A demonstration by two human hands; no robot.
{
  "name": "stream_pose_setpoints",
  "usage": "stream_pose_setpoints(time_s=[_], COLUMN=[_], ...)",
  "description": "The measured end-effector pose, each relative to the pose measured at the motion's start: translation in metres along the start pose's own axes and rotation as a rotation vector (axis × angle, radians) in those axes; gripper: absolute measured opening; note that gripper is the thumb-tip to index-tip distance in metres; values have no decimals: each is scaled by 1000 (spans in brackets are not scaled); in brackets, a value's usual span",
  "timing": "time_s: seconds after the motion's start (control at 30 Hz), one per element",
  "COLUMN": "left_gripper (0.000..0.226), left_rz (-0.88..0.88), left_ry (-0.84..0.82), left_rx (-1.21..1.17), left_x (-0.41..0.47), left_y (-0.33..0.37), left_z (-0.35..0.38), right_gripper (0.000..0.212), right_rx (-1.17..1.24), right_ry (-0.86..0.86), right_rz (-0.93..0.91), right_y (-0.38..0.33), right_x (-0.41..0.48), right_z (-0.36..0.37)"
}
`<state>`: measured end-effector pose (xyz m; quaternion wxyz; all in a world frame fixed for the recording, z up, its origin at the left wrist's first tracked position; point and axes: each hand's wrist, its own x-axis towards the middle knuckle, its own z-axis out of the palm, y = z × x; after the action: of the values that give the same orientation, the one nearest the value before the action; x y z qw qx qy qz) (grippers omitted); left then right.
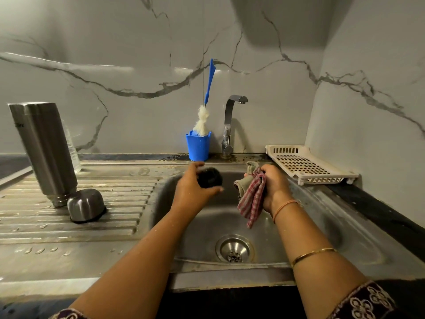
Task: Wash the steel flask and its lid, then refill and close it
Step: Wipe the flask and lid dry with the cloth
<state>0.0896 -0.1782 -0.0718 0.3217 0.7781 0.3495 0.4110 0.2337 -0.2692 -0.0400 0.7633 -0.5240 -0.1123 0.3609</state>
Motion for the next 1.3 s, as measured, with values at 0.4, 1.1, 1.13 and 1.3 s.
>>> stream_pose_setpoints(time_s=[0.4, 1.1, 1.13, 1.3], left_gripper=[67, 54, 55, 61], left_rz=[250, 92, 102, 100], left_ry=[24, 31, 17, -20], left_rx=[148, 149, 132, 22], left_x=[-1, 2, 2, 5], left_y=[-1, -7, -6, -11], left_z=[-4, 4, 5, 4], right_gripper=[11, 34, 34, 33], right_rx=[-125, -1238, -1228, -1095], right_ry=[32, -320, -329, -337], right_rz=[-55, -851, -853, -775], right_y=[1, 15, 15, 15], right_x=[-1, -27, -28, -29], right_z=[1, 24, 23, 25])
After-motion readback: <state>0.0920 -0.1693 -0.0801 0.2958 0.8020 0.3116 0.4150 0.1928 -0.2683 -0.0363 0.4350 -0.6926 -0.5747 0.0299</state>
